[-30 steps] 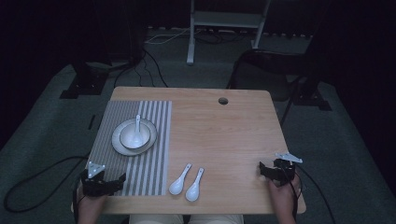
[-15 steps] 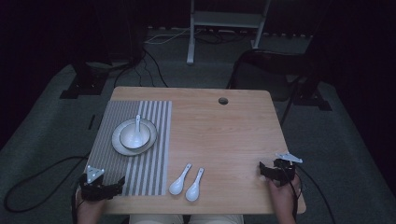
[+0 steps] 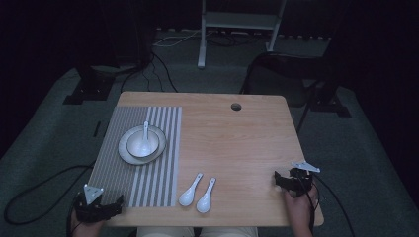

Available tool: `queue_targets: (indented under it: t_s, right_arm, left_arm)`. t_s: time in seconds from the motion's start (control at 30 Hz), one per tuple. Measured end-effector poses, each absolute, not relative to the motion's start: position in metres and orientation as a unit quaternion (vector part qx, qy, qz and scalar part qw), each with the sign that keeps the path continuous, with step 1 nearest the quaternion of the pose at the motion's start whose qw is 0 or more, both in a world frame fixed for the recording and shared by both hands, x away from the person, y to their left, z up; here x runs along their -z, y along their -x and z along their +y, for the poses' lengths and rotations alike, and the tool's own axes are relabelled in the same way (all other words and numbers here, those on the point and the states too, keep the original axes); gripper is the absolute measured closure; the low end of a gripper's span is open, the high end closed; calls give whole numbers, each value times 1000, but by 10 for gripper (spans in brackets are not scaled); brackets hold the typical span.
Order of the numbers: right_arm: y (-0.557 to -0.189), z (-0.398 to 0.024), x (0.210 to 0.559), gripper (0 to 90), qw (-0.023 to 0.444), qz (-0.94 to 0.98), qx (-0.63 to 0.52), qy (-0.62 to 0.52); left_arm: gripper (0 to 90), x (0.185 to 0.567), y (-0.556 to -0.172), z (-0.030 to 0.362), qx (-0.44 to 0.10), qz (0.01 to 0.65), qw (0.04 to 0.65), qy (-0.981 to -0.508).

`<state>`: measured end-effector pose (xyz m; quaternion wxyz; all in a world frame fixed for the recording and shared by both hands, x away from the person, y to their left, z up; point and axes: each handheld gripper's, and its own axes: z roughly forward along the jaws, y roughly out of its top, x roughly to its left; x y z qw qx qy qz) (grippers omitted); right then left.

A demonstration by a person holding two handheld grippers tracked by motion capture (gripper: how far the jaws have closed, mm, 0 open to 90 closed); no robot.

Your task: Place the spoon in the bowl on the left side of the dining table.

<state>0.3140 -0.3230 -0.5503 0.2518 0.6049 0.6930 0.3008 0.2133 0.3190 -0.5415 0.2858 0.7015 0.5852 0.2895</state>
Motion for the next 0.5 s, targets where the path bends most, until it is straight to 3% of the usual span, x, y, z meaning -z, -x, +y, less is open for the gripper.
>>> queue_targets:
  t_s: [0.5]
  right_arm:
    - [-314, -323, 550, 128, 251, 694, -301, -604]
  left_arm:
    - [0, 544, -215, 322, -297, 591, 287, -693]
